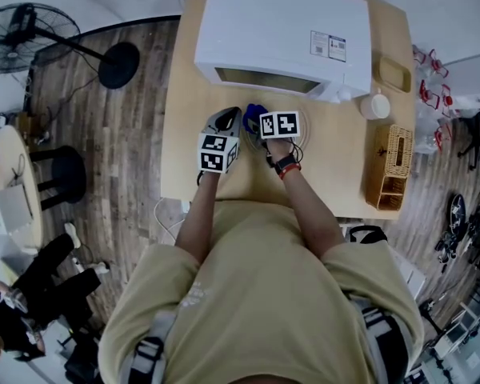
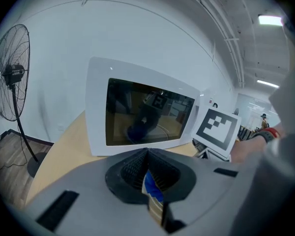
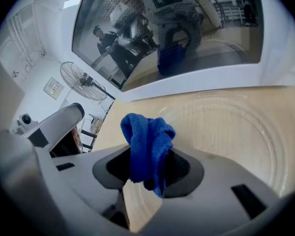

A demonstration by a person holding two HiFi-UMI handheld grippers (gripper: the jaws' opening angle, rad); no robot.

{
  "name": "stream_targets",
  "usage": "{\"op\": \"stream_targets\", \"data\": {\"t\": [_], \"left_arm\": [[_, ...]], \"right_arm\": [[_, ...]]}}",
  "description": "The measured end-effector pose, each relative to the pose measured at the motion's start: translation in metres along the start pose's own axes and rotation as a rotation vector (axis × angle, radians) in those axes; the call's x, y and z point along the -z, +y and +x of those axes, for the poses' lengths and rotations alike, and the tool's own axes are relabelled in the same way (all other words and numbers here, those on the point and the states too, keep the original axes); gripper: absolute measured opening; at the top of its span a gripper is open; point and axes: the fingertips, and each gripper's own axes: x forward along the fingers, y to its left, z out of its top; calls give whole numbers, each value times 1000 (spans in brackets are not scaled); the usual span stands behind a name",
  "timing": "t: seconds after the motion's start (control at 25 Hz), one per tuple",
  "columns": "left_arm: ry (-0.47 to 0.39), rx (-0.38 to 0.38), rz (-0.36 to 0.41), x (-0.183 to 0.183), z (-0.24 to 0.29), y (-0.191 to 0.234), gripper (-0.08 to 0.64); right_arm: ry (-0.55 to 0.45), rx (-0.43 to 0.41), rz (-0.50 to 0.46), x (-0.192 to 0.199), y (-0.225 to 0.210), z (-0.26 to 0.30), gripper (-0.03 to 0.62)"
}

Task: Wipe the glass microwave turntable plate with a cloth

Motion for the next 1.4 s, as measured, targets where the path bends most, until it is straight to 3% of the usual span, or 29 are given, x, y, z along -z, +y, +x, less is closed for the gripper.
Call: {"op": "stream_targets", "data": {"t": [0.8, 1.4], "left_arm": [[14, 69, 23, 0, 12, -34, 12], [29, 108, 28, 7, 16, -51, 12]], "right_arm": [[-108, 120, 122, 7, -91, -68, 169], [-129, 239, 146, 18, -134, -107, 183]]}}
